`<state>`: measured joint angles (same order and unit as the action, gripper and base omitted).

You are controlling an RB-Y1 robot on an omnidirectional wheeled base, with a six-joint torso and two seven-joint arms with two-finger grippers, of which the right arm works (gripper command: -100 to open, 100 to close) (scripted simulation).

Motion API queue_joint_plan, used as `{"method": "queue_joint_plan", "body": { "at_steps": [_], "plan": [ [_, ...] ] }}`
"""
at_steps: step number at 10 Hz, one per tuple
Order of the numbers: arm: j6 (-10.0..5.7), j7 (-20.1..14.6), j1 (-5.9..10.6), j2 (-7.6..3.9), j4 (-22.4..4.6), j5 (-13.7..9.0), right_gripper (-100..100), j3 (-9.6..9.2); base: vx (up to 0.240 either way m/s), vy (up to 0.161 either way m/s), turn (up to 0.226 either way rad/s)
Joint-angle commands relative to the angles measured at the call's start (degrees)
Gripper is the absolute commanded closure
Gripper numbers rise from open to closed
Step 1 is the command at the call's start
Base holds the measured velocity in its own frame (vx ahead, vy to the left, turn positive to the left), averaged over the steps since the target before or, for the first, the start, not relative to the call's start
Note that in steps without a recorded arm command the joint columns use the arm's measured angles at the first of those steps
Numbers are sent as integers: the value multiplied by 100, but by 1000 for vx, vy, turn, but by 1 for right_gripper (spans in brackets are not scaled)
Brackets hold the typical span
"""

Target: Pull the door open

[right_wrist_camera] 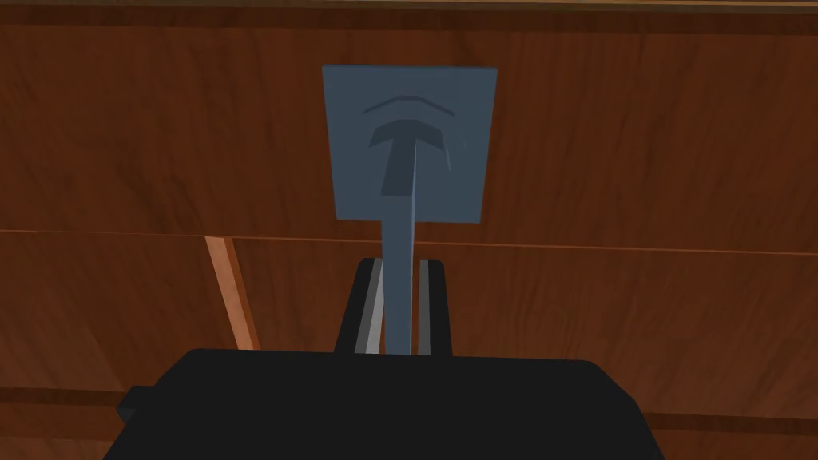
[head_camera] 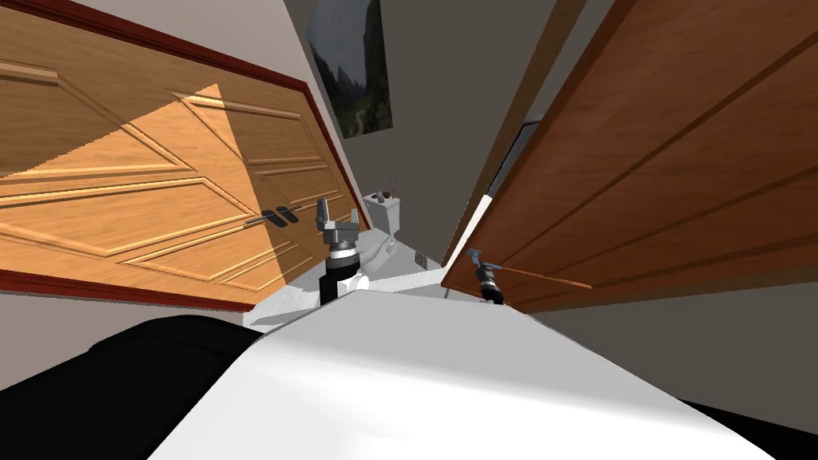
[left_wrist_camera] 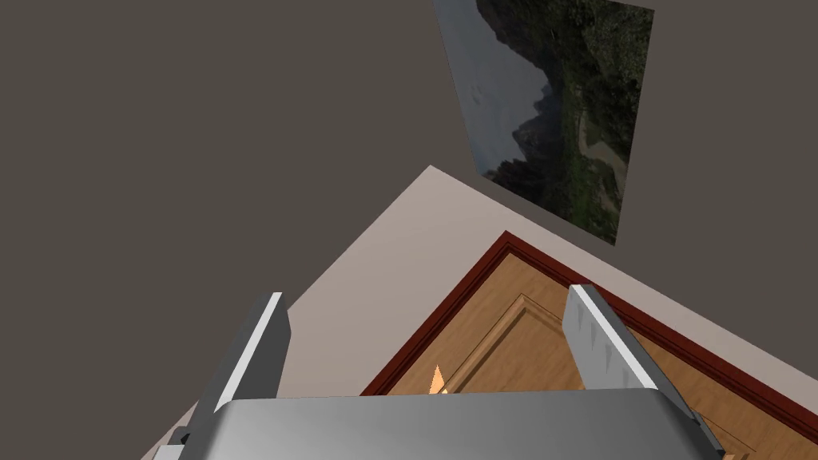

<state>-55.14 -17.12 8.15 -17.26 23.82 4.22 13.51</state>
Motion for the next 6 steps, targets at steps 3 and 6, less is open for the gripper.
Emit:
{"method": "queue_joint_plan", "body": {
  "at_steps": [3, 6],
  "plan": [
    [-31, -147, -34, -60, 71, 98, 100, -116, -215, -39, 64],
    [-108, -182, -25, -100, 6, -6, 100, -376, -203, -49, 123]
  ]
}}
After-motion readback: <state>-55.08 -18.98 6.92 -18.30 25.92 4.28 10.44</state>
